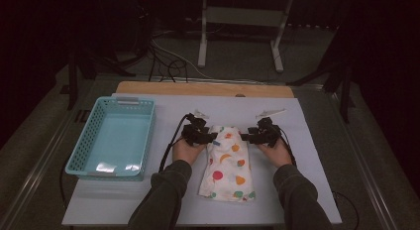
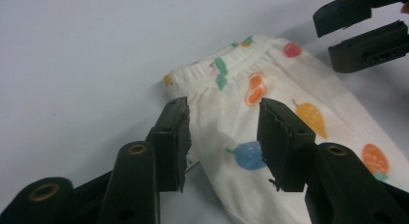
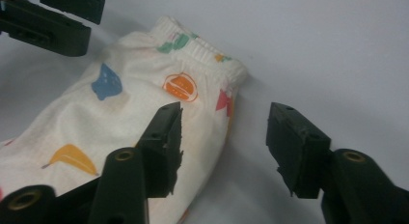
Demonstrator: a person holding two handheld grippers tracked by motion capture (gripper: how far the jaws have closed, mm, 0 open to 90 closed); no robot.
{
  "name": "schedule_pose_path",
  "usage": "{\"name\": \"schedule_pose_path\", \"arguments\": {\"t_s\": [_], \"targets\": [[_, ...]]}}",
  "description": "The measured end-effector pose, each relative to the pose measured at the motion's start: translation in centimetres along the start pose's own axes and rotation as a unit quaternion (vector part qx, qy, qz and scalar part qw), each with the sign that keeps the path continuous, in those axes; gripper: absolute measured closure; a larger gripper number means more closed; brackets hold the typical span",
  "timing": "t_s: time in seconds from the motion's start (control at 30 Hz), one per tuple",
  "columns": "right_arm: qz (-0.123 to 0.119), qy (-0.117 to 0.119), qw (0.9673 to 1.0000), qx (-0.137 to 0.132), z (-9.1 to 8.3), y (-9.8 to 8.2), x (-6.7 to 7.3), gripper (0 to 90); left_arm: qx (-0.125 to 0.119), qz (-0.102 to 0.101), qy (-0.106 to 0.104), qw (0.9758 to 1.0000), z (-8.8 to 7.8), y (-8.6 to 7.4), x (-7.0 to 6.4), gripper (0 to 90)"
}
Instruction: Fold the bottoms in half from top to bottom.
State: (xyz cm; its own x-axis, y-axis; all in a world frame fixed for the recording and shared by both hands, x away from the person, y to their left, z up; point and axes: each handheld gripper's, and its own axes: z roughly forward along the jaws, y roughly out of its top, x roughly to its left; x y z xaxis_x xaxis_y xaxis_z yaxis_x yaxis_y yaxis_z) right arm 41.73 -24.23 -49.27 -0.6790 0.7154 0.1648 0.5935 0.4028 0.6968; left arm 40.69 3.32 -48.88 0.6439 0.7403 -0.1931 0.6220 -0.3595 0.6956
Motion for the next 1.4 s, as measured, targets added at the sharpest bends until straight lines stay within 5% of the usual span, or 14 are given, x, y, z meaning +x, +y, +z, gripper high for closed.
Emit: {"name": "schedule_pose_path", "arguments": {"t_s": [0.67, 1.0, 1.4], "targets": [[0.029, 0.003, 0.9993, 0.023, 3.4, -0.4, -0.1, 60.6, 0.033, -0.04, 0.013, 0.9986, 3.0, -0.8, 1.0, 59.4], [0.027, 0.009, 0.9993, 0.024, 3.7, -0.6, 0.3, 86.7, 0.038, -0.036, 0.004, 0.9986, 3.2, -0.7, 0.9, 84.4], [0.039, 0.041, 0.9984, 0.01, 2.7, -0.7, 0.2, 88.5, 0.02, -0.016, -0.002, 0.9997, 1.9, -0.5, 0.7, 88.3]]}}
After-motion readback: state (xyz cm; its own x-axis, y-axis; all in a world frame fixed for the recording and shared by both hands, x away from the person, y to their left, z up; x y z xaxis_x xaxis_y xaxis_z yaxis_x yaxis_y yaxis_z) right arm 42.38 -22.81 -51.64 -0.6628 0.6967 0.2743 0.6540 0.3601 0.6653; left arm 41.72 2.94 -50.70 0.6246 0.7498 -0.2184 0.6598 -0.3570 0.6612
